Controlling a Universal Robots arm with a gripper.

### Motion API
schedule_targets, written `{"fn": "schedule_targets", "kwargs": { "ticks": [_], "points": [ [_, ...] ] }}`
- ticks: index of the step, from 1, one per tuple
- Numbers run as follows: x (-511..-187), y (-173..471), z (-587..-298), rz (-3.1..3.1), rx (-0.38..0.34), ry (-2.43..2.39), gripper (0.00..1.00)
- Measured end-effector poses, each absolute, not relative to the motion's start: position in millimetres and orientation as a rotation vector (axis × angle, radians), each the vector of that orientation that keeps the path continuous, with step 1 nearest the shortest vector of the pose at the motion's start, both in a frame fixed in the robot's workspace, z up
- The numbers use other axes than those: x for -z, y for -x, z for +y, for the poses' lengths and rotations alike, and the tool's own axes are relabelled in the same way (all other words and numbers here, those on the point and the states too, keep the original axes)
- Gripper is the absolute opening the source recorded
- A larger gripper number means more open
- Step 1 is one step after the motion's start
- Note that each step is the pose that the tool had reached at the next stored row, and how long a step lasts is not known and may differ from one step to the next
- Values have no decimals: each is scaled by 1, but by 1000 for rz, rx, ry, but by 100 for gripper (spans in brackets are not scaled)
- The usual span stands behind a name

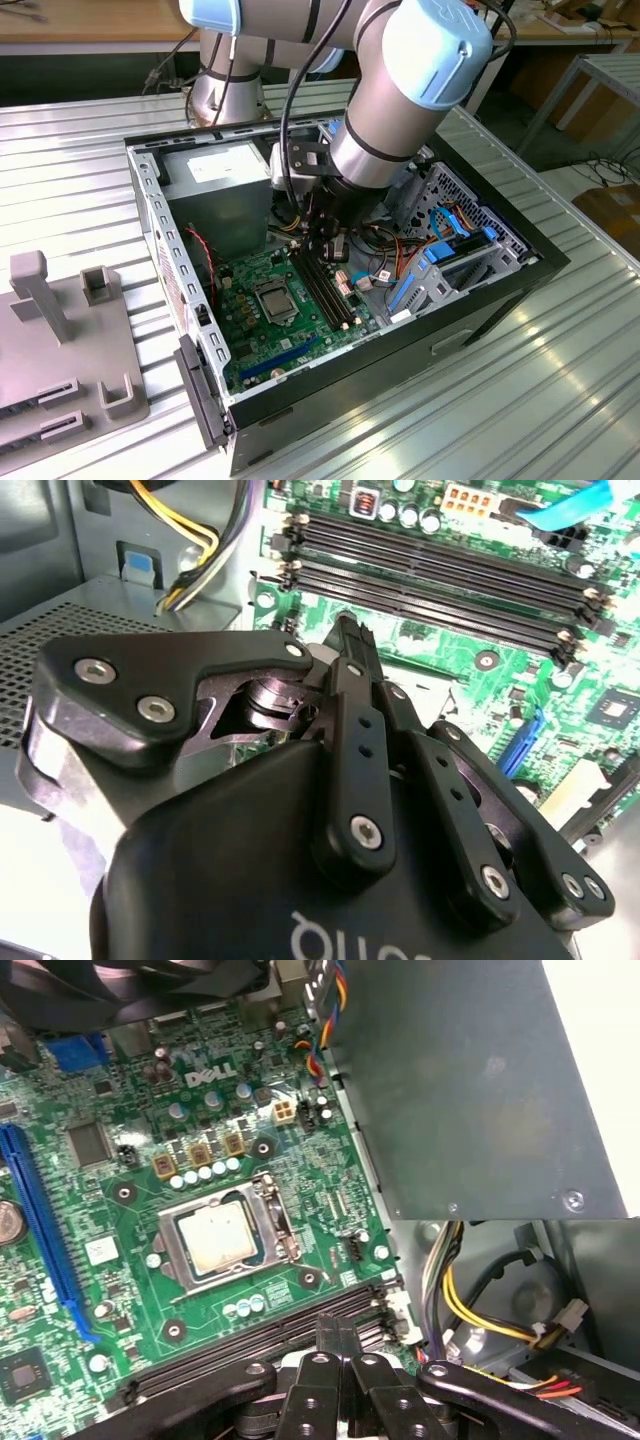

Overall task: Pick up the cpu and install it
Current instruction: 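Install the first cpu locking lever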

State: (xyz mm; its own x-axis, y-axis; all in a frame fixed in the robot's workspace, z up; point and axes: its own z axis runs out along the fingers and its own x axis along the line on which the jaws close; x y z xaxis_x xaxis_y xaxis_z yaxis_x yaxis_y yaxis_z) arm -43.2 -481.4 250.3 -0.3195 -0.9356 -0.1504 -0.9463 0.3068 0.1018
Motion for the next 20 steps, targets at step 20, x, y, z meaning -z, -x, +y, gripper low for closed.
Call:
{"fn": "schedule_targets", "kwargs": {
  "ticks": [20],
  "points": [
    [-249, 57, -466, 2488, -264, 1794, 11]
  ]
}}
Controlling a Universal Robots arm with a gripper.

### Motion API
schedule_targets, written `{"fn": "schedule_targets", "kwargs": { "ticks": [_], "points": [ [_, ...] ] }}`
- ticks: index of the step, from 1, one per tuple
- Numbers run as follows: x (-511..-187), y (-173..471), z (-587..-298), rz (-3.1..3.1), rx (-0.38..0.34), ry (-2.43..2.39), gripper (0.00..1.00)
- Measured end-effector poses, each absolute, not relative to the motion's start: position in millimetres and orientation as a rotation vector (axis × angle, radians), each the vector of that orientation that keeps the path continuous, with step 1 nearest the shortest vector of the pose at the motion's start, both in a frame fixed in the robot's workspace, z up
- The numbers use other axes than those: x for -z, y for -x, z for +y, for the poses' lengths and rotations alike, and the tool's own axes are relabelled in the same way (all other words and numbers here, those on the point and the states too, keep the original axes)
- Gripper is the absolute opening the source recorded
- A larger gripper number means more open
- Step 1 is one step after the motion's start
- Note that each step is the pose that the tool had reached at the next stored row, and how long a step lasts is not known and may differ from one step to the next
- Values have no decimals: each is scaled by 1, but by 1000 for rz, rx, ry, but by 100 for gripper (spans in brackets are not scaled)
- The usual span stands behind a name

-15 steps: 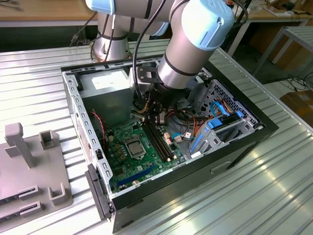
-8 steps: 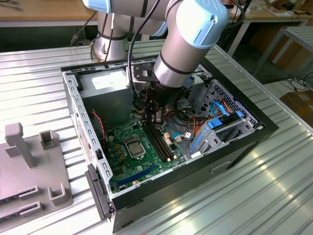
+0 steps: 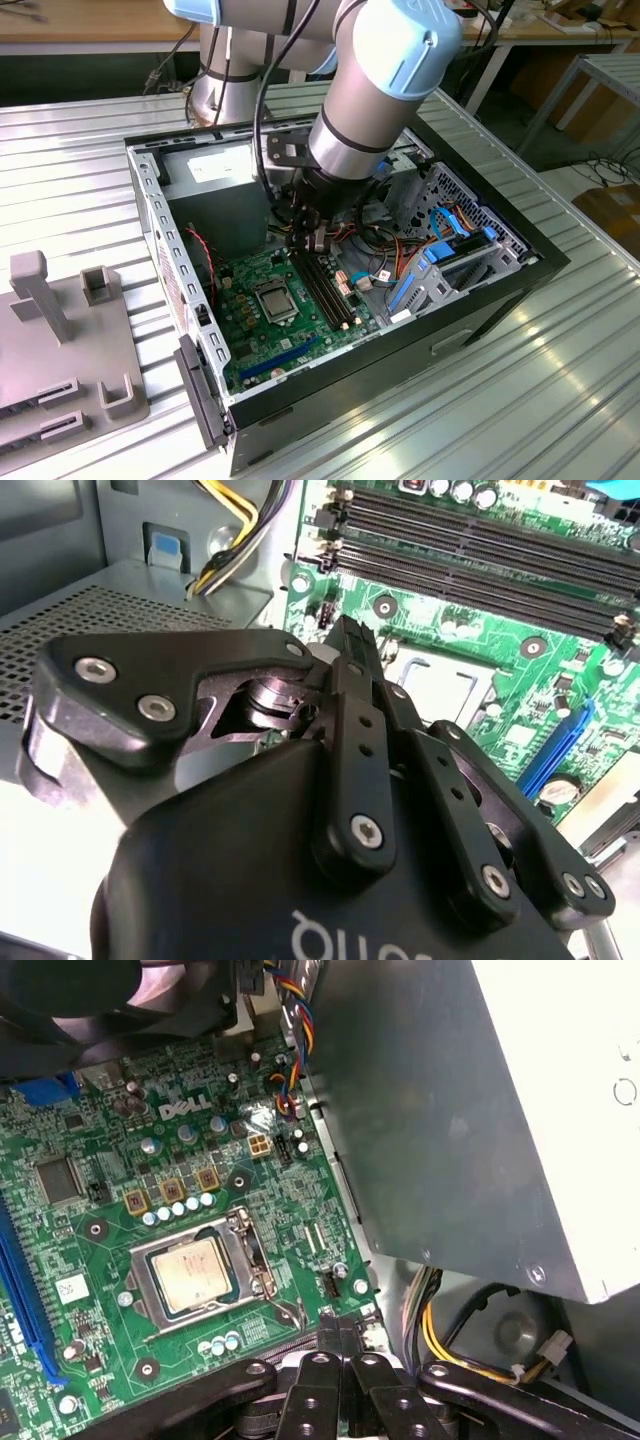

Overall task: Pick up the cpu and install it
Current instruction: 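Install the first cpu locking lever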

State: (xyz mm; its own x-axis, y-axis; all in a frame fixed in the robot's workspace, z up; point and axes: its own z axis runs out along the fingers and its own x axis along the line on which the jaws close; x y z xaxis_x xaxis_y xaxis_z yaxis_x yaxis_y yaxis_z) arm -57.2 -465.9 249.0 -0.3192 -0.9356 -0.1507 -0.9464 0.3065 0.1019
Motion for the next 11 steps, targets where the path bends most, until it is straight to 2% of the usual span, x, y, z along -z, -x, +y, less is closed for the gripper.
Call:
{"fn": "schedule_targets", "kwargs": {
  "ticks": [11],
  "points": [
    [-248, 64, -469, 2491, -254, 1801, 11]
  ]
}}
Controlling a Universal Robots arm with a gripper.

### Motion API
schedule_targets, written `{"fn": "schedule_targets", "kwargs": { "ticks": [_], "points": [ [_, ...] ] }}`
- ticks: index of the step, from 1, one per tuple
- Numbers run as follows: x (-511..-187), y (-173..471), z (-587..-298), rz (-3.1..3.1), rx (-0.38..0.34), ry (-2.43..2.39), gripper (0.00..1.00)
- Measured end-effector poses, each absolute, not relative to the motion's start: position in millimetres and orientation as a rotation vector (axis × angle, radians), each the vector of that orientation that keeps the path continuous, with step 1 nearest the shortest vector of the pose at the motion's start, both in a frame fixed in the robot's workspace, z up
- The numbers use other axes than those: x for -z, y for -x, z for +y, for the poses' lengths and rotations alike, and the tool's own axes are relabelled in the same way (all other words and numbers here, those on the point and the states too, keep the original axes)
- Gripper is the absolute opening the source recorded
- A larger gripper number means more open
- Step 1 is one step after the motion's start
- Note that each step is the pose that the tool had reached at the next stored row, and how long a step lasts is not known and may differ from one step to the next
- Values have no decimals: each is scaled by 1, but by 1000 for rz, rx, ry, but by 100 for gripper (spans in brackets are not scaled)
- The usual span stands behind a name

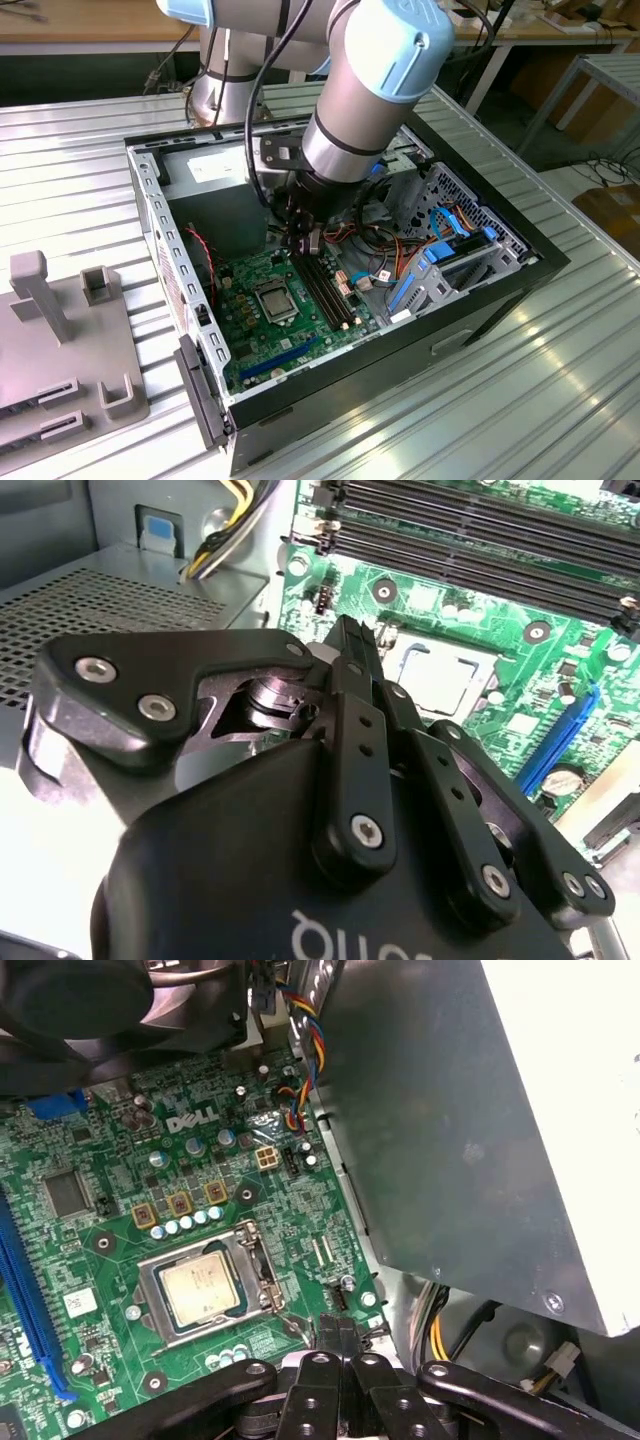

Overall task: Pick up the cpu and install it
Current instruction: 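Install the first cpu locking lever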

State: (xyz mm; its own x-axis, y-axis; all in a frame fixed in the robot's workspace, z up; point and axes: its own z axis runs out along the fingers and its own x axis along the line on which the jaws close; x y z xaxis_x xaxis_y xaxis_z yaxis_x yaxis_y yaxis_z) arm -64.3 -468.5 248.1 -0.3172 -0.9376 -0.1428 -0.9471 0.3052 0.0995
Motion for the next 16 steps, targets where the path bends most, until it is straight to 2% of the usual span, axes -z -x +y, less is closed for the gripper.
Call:
{"fn": "schedule_targets", "kwargs": {
  "ticks": [16],
  "points": [
    [-245, 63, -474, 2379, -240, 1980, 11]
  ]
}}
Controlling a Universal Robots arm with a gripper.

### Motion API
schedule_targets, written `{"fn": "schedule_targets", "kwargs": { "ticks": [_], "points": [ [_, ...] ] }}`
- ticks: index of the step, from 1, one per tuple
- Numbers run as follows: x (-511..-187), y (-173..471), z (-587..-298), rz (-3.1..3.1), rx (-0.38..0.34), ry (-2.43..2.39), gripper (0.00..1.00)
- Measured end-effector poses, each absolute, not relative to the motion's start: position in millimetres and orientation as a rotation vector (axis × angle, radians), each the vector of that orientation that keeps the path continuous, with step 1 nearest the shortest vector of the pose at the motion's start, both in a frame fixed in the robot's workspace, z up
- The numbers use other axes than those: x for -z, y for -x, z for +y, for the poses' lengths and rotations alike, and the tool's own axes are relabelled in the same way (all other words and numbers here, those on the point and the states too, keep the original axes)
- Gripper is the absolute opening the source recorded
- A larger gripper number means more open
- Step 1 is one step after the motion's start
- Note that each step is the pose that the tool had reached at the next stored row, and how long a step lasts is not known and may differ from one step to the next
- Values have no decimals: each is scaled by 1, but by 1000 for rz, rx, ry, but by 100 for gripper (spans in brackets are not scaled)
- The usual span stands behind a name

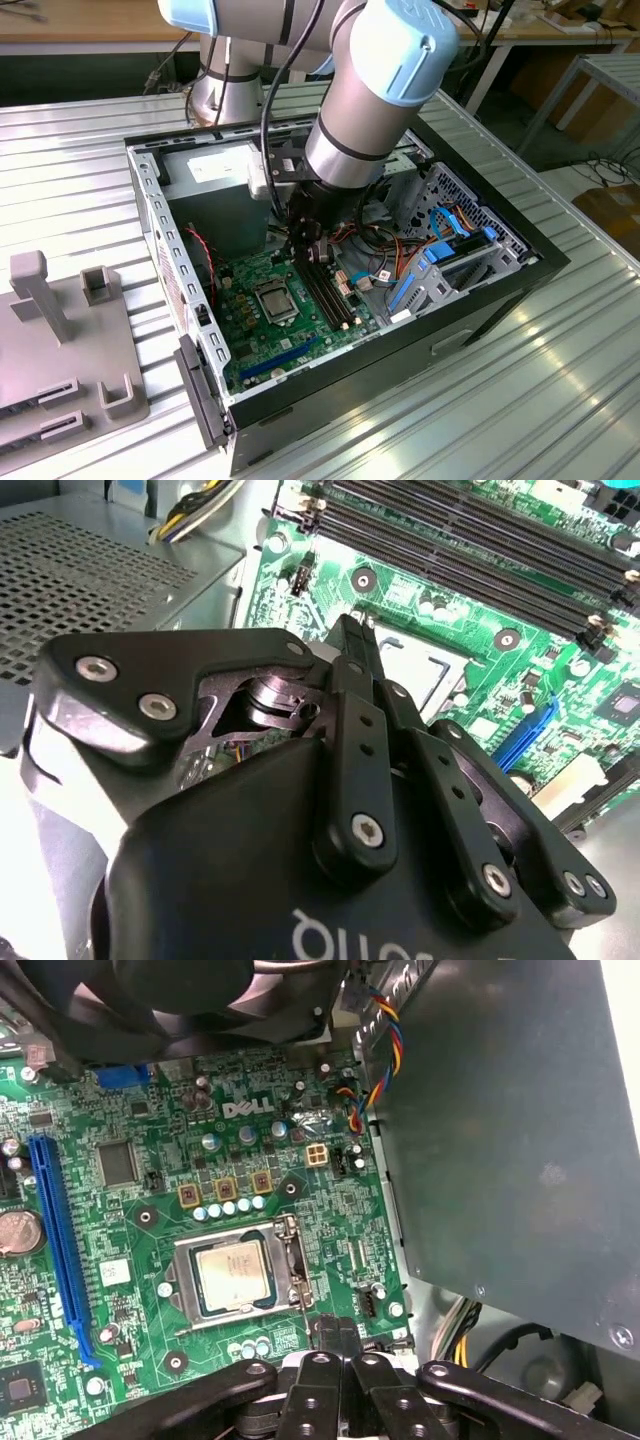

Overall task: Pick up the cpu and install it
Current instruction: 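Install the first cpu locking lever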

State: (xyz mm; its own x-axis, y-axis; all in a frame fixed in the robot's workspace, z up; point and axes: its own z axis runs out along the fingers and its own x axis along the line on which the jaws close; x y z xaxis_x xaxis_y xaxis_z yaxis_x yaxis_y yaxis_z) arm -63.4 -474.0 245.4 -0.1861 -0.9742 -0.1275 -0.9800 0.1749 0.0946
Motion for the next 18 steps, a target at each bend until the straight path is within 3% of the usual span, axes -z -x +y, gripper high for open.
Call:
{"fn": "schedule_targets", "kwargs": {
  "ticks": [18],
  "points": [
    [-244, 61, -475, 2199, -244, 2200, 11]
  ]
}}
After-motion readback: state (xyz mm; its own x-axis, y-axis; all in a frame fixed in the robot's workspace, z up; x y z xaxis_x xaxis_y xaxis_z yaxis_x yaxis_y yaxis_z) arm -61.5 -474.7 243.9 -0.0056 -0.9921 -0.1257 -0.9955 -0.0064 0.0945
